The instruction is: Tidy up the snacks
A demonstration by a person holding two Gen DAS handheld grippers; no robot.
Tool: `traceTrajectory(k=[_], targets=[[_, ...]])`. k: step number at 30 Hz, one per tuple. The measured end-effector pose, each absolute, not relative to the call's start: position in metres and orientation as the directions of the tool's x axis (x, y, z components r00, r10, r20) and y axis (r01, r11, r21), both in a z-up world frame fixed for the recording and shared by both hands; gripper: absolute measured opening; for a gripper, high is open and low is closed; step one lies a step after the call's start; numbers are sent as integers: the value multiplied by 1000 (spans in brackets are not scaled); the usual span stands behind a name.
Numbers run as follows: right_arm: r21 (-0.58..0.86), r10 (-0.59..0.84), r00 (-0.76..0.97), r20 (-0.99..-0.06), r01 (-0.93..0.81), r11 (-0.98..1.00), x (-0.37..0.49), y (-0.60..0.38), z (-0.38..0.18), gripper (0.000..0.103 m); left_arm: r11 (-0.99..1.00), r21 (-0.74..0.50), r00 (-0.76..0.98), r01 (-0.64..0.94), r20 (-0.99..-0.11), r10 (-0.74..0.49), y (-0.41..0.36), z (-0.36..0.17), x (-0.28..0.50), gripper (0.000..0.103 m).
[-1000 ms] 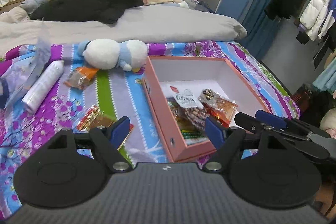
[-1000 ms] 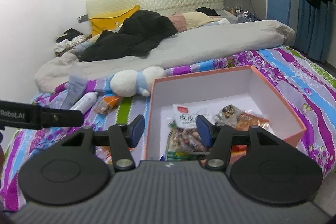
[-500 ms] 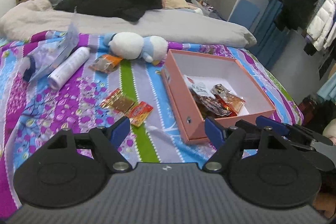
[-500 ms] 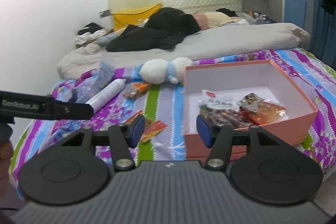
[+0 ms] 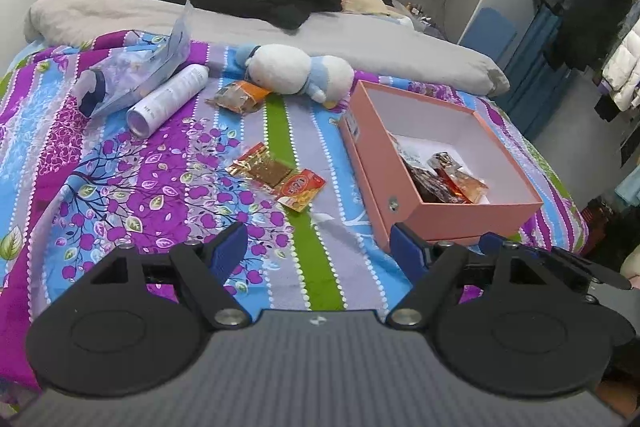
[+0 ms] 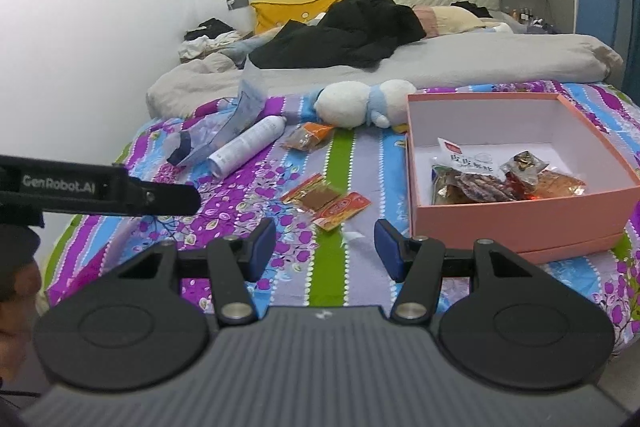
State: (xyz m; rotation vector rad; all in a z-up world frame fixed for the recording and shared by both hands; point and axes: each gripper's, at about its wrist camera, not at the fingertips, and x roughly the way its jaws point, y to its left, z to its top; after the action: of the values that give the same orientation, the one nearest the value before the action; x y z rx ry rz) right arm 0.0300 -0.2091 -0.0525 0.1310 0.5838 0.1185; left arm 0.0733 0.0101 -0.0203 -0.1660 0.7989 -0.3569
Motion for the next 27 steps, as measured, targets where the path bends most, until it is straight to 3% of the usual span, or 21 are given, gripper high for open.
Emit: traceTrajectory(k=[27], targets=[[171,167,717,-677,-68,983,136,-207,-113,57,948,-281,566,149,-762,-315,21,-91,213,82]])
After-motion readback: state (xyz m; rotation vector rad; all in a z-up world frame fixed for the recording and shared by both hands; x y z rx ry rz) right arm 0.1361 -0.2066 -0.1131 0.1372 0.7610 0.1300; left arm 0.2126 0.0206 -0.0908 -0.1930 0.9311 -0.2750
